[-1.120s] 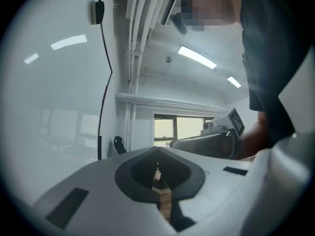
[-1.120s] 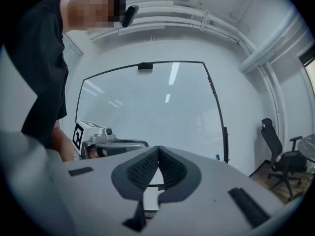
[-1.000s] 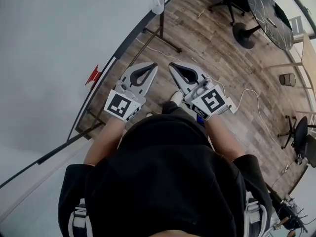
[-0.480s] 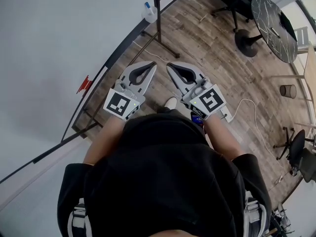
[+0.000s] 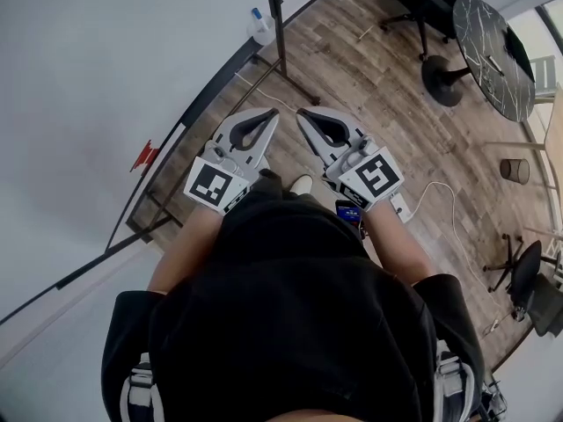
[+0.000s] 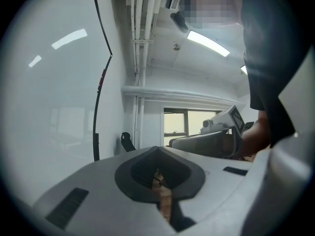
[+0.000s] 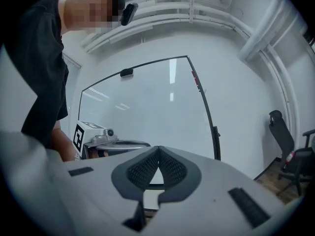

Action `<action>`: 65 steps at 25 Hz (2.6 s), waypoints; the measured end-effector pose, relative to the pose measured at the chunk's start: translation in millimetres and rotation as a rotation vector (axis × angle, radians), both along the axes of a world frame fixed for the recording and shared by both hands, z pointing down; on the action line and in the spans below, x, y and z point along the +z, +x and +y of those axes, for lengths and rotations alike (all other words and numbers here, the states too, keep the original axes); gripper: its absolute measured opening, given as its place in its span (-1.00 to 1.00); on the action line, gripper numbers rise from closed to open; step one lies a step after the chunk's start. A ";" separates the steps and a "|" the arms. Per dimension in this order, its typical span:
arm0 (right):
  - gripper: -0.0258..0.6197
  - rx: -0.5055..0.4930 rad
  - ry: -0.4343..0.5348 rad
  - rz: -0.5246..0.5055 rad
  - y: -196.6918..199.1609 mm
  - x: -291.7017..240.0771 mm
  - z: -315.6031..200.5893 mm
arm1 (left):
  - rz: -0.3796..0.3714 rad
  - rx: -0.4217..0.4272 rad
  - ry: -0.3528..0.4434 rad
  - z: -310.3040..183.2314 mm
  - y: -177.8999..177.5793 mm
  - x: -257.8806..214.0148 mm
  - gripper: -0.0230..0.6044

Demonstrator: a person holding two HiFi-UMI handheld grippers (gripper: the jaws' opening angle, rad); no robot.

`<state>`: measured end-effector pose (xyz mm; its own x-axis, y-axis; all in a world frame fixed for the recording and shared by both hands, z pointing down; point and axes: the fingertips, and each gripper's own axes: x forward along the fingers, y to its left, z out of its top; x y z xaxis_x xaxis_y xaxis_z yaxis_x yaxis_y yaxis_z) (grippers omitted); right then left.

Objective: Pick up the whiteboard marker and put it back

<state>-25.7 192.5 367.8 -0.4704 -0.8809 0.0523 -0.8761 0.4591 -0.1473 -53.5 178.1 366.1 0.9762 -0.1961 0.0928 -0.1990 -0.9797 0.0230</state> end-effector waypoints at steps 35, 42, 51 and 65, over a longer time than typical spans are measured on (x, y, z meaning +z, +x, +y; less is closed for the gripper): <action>-0.92 0.020 -0.083 0.088 31.5 17.3 -216.7 | 0.031 0.043 -0.046 -211.4 40.6 21.2 -0.92; -0.92 -0.019 -0.118 0.117 49.7 39.4 -235.9 | 0.021 0.001 -0.044 -230.9 56.3 34.7 -0.92; -0.92 -0.163 -0.139 0.134 80.6 60.8 -284.2 | 0.013 -0.192 -0.058 -275.4 84.3 48.2 -0.92; -0.91 -0.215 -0.220 0.196 86.4 139.8 -339.1 | 0.016 -0.360 -0.096 -304.0 79.9 92.7 -0.92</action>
<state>60.7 -146.6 507.6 -0.6060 -0.7204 0.3373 -0.7842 0.6121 -0.1015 26.4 -125.9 458.8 0.8477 -0.5184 0.1127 -0.5294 -0.8402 0.1170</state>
